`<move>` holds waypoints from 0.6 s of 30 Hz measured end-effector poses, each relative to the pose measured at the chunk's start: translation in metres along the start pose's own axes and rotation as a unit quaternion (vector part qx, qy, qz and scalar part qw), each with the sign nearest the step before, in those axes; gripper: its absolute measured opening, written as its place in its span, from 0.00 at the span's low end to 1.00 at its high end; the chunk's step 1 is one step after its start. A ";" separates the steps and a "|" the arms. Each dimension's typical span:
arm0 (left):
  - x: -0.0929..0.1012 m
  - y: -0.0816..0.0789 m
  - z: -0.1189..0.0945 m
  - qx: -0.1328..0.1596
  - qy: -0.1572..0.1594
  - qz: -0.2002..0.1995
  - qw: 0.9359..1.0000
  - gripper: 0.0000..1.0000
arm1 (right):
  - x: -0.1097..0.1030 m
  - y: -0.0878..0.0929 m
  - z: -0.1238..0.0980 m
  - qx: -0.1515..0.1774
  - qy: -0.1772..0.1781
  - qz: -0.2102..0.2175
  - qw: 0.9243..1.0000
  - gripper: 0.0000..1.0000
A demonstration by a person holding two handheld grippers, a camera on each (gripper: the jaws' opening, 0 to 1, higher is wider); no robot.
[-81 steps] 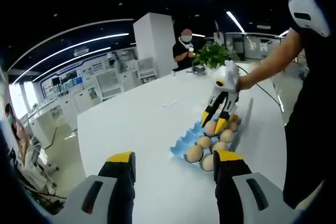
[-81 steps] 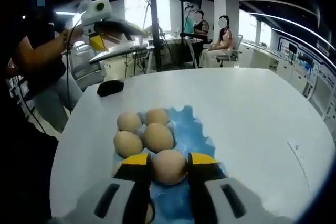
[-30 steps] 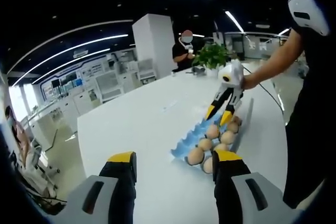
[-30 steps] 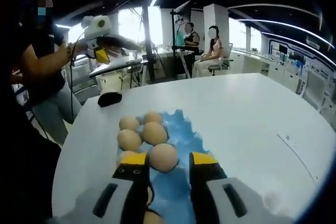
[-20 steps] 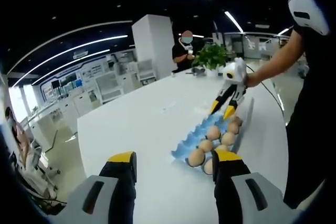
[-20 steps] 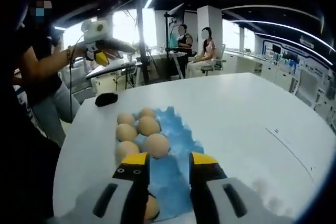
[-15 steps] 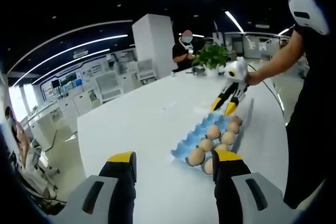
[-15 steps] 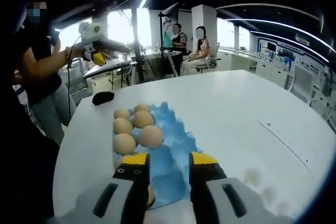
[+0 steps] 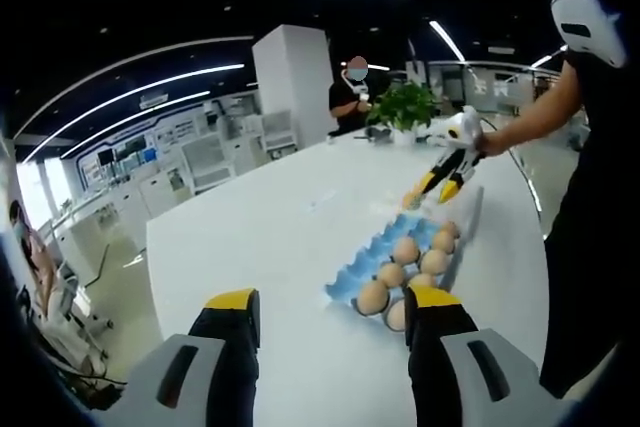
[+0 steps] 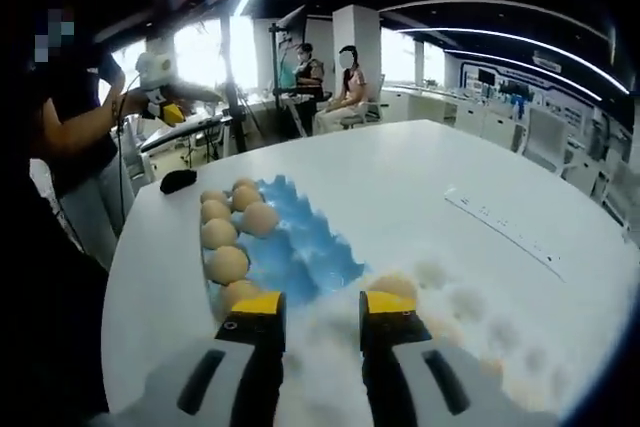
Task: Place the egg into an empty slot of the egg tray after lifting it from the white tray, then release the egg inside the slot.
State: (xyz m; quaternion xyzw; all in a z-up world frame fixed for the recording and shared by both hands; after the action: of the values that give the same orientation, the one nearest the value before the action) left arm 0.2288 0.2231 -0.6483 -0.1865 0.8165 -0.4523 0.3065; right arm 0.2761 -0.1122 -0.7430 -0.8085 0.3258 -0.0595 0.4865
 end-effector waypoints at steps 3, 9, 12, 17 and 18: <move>0.001 0.000 0.001 -0.002 0.001 0.001 1.000 0.59 | 0.007 0.006 -0.009 -0.001 0.010 0.008 1.000 0.29; 0.001 -0.004 0.003 0.000 0.002 0.004 1.000 0.59 | 0.021 0.012 -0.022 0.001 0.032 0.017 0.999 0.29; 0.001 -0.005 0.004 0.000 0.003 0.005 1.000 0.59 | 0.030 0.014 -0.030 0.003 0.044 0.023 0.999 0.29; 0.002 -0.006 0.005 -0.001 0.003 0.005 1.000 0.58 | 0.050 0.025 -0.049 -0.002 0.075 0.031 0.997 0.29; 0.002 -0.006 0.005 -0.001 0.003 0.004 1.000 0.58 | 0.053 0.025 -0.052 0.002 0.079 0.036 0.996 0.29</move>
State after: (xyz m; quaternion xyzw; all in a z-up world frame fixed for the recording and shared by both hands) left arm 0.2309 0.2161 -0.6460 -0.1818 0.8185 -0.4508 0.3062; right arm 0.2845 -0.1899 -0.7481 -0.7882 0.3918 -0.1067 0.4624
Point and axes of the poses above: the point that each gripper's makers call its tool centre point, and the gripper's own axes: z roughly forward along the fingers, x roughly to its right, y roughly out of its underside, the point moved 1 cm from there along -z, roughly backward along the fingers, and after that the axes turned 13 degrees about z, right-handed, at the moved point
